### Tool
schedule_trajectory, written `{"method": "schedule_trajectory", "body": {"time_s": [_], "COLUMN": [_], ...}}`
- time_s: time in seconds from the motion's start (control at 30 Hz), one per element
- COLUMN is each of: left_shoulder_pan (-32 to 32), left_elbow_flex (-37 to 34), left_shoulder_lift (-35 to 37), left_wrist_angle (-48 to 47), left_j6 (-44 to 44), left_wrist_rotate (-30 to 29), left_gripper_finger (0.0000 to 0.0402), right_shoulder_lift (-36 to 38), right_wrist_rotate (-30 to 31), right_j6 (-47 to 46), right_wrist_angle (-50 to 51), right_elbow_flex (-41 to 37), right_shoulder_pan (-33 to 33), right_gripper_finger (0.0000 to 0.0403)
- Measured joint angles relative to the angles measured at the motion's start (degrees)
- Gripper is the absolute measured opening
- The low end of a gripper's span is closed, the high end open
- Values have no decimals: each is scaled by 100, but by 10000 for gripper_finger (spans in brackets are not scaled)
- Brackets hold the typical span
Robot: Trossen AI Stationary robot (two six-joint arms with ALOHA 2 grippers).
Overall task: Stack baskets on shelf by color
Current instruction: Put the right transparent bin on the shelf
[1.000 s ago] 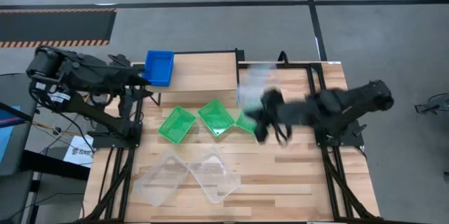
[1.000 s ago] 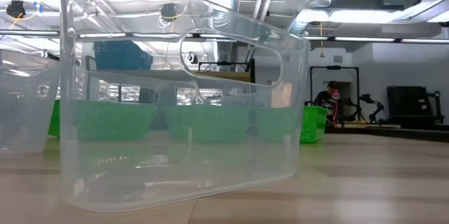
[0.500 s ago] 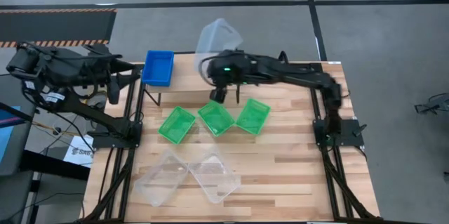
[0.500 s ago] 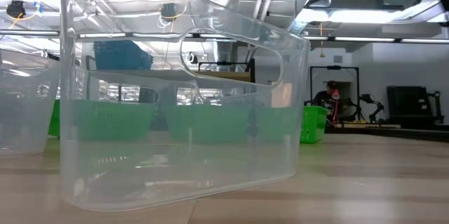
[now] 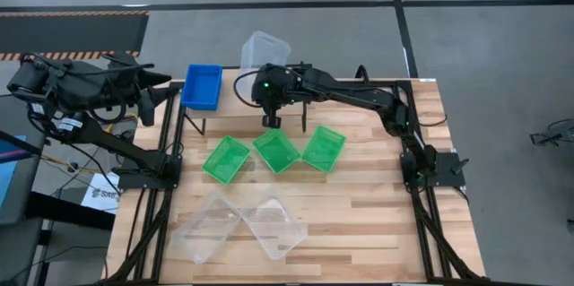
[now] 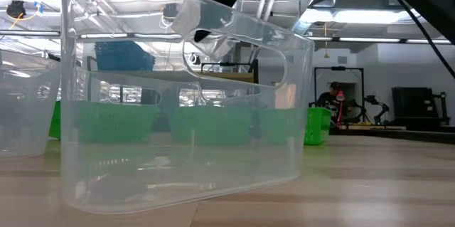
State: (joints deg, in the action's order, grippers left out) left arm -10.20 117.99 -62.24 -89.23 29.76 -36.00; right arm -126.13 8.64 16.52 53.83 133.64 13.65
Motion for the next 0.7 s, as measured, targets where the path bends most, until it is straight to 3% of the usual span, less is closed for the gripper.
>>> {"method": "schedule_trajectory", "body": {"time_s": [0.7], "left_shoulder_pan": [0], "left_elbow_flex": [0], "left_shoulder_lift": [0], "left_wrist_angle": [1], "left_j6": [395], "left_wrist_rotate": [-291], "left_gripper_finger": [176], "right_shoulder_lift": [-358], "right_wrist_rotate": [-127], "right_j6": [-119], "right_wrist_angle": [88], "right_elbow_flex": [11], "right_shoulder_pan": [4], "right_gripper_finger": [7]}}
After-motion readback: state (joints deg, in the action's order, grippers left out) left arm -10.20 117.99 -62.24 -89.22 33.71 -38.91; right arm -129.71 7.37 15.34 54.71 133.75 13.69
